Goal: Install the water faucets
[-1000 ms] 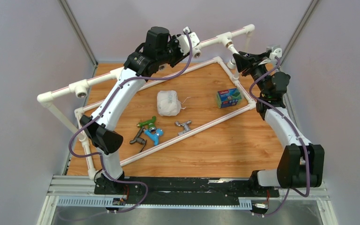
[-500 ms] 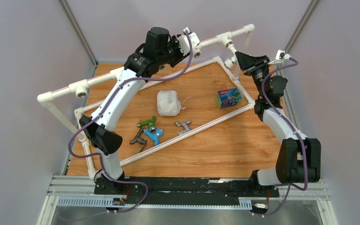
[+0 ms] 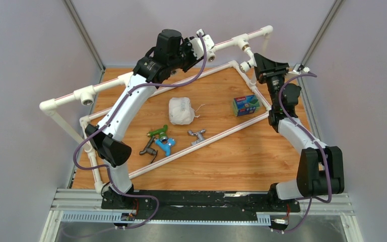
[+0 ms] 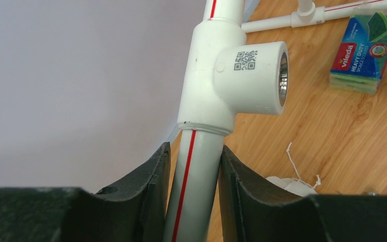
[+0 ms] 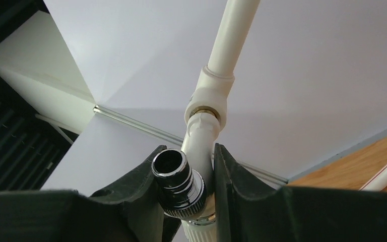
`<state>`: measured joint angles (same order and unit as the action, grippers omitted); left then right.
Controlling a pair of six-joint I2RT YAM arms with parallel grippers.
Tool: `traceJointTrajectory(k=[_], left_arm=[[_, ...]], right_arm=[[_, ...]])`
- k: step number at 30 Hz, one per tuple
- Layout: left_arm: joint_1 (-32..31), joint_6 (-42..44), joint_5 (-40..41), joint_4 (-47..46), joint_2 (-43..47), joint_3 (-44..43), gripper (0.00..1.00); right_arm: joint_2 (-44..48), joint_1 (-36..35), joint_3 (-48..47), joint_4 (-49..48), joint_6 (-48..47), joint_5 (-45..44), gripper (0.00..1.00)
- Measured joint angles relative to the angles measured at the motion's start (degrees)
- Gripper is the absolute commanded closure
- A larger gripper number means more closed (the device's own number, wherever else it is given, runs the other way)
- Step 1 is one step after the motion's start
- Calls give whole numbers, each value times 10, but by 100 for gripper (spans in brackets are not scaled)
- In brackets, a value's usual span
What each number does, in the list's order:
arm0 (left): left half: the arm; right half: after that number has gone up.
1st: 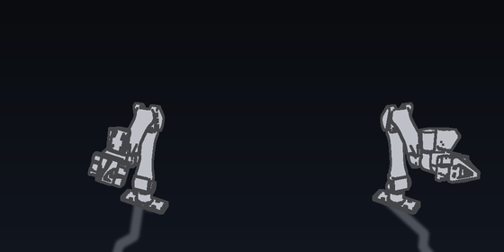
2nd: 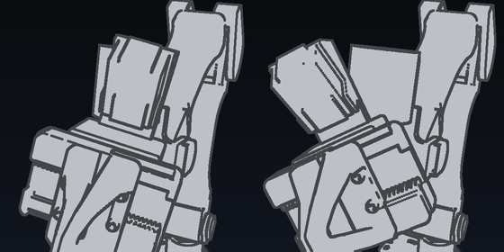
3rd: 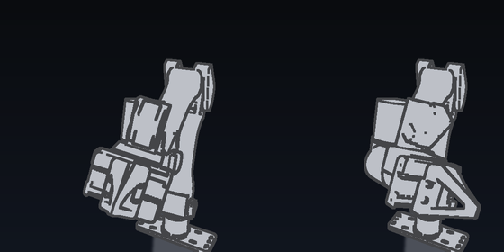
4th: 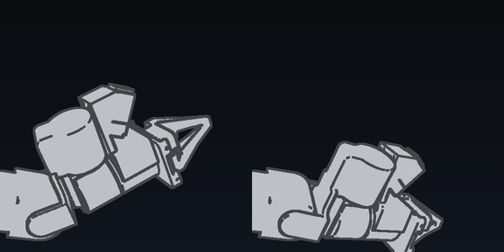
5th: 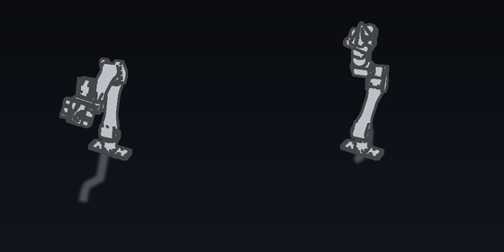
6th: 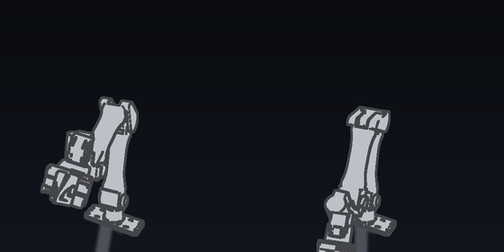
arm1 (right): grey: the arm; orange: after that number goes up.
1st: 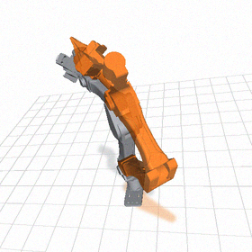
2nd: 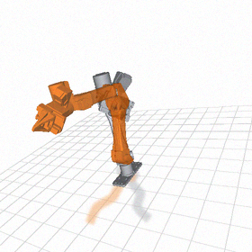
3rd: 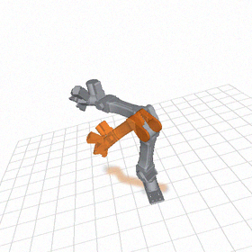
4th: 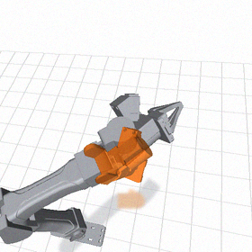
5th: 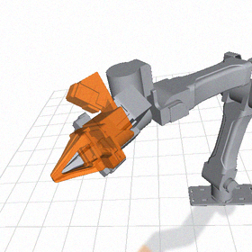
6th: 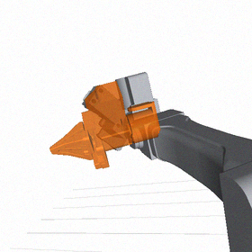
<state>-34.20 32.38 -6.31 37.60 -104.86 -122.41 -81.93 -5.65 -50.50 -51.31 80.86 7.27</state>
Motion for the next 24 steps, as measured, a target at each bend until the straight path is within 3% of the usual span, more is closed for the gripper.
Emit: traceJointTrajectory(k=[4,8,11,16,24], left_arm=[[0,0,2,-2,1,2,100],[0,0,2,-3,1,2,100],[0,-1,2,-2,3,4,100],[-2,-2,3,0,4,5,100],[-11,-5,6,6,7,5,100]], right_arm=[[11,-7,-9,45,37,-21,100],[28,-14,-15,98,61,-44,84],[37,-18,-15,117,71,-56,64],[43,-19,-5,114,93,-59,50],[46,-20,22,76,125,-48,43]])
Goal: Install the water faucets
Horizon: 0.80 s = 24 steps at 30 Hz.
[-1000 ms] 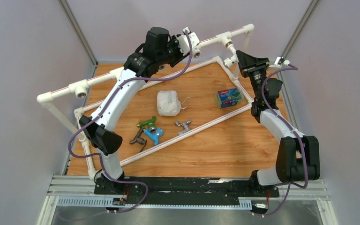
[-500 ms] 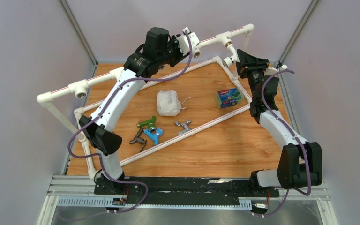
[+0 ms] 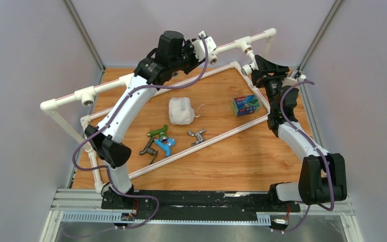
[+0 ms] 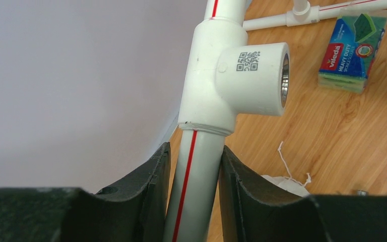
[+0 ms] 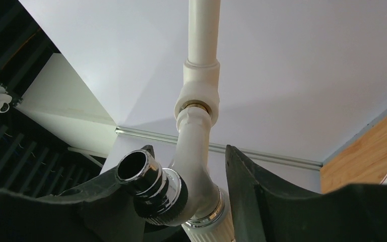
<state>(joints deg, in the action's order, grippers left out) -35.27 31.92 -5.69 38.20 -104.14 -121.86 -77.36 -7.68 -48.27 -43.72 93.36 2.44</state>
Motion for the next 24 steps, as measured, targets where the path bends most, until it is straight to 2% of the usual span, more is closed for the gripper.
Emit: traceJointTrajectory(k=[5,12,16,22,24], left_arm=[[-3,-3,-2,2,1,0,100],[-16,-7,-9,7,3,0,100],[-23,-8,-13,10,4,0,100],[-24,-10,-12,12,5,0,100],[-24,-11,-13,12,5,0,100]], right_arm=[[9,7,16,-10,-16,13,34],[51,20,52,-11,-76,22,34],[74,28,63,-10,-100,22,50],[83,32,62,-8,-81,35,97],[83,34,59,2,-64,37,100]])
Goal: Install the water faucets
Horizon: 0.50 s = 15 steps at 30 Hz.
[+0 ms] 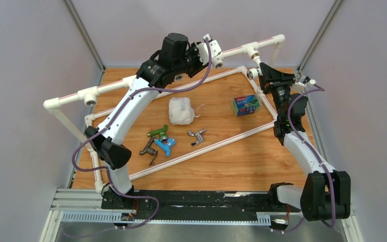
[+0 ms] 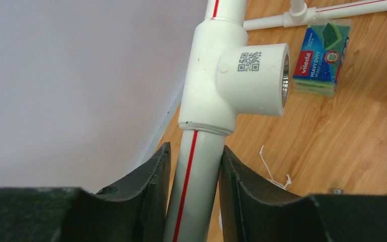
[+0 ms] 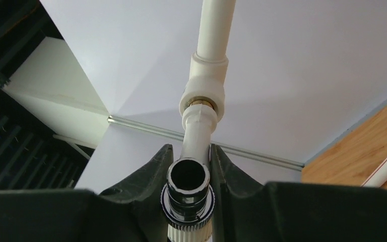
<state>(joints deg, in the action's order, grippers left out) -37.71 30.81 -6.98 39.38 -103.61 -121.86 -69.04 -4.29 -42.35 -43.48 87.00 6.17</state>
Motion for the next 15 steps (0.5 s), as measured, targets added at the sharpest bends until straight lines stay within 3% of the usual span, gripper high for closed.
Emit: traceJointTrajectory(k=[3,9,15], left_arm=[[0,0,0,0,0,0,100],[2,0,0,-3,0,1,100],[0,-1,-1,-2,0,2,100]], right_arm=[[7,-3,-10,38,38,-6,100],[27,-26,-38,138,113,-54,51],[43,-35,-33,155,125,-90,36]])
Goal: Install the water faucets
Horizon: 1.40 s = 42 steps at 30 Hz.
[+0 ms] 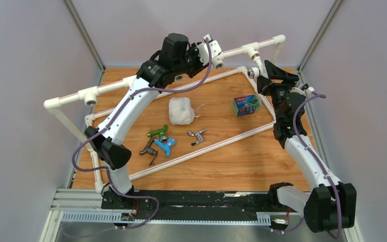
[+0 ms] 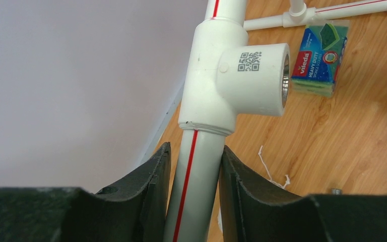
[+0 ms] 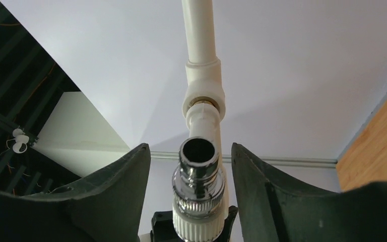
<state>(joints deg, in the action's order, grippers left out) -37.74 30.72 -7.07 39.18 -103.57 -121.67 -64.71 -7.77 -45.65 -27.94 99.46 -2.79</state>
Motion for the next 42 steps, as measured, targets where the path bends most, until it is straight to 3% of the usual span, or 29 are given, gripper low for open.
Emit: traceJointTrajectory(k=[1,2,3,10,14,17,24,31,37,42], left_arm=[[0,0,0,0,0,0,100],[0,0,1,0,0,0,100],[0,0,1,0,0,0,100],[0,0,1,0,0,0,100],[0,0,1,0,1,0,100],[1,-1,0,0,1,0,100],[1,-3,0,0,1,0,100],[1,-4,-2,0,1,0,100],[2,-5,-5,-1,1,0,100],[2,-6,-6,-1,1,0,100]], right_arm=[[7,0,5,0,-1,-7,30],[18,0,12,-2,-5,-14,2],[30,0,20,-3,-9,-23,0],[107,7,81,-13,-88,-44,0],[170,19,93,18,-223,-47,0],[212,23,84,48,-416,-32,0],[227,24,11,124,-973,113,0],[190,24,-19,180,-1394,192,6],[125,24,-49,203,-1590,247,12],[89,24,-78,204,-1653,273,21]])
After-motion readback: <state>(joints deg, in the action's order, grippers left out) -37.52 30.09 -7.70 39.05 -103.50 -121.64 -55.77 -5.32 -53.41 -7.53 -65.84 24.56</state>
